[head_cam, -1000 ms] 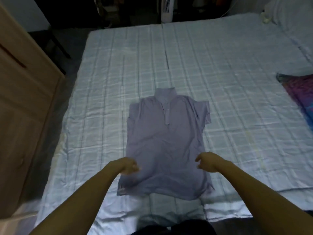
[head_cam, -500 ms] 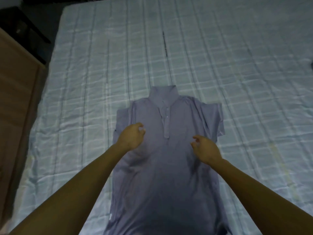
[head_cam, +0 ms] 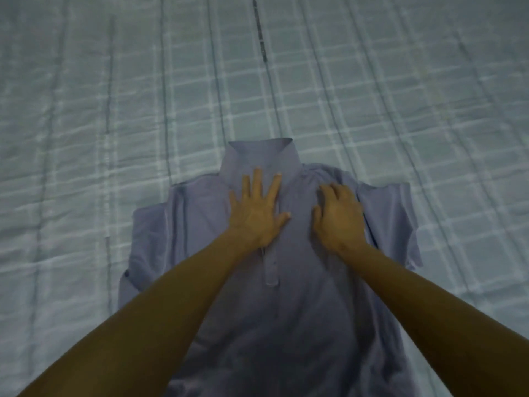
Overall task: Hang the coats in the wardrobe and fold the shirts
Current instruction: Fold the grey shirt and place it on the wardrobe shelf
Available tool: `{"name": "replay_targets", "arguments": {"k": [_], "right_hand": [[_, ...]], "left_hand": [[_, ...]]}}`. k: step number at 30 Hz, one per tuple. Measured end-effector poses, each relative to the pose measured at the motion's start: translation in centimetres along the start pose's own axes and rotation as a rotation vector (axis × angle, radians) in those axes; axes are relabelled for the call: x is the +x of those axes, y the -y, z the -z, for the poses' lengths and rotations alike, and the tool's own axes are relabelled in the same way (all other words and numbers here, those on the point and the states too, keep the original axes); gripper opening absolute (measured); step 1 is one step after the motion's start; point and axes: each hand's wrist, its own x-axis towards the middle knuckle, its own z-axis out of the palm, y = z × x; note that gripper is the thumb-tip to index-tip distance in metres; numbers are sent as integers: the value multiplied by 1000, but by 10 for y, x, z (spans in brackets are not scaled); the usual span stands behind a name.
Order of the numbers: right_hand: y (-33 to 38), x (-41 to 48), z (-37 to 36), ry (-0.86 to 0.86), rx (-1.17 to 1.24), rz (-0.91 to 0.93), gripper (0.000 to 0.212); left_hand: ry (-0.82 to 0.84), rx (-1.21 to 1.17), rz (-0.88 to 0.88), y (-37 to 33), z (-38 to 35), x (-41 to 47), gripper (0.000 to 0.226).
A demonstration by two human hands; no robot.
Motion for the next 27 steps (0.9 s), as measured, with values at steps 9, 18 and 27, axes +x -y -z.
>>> {"name": "replay_targets", "arguments": {"k": [9, 18, 27], "right_hand": [[-69, 22, -1, -3, -232, -204, 59], [-91, 1, 27, -18, -358, -184, 49], [-64, -38, 71, -31, 9, -145, 22]], "left_hand": [[-74, 51, 126, 1, -37, 54, 64], [-64, 69, 157, -16, -27, 47, 66], [-148, -16, -111, -7, -44, -33, 58]]}}
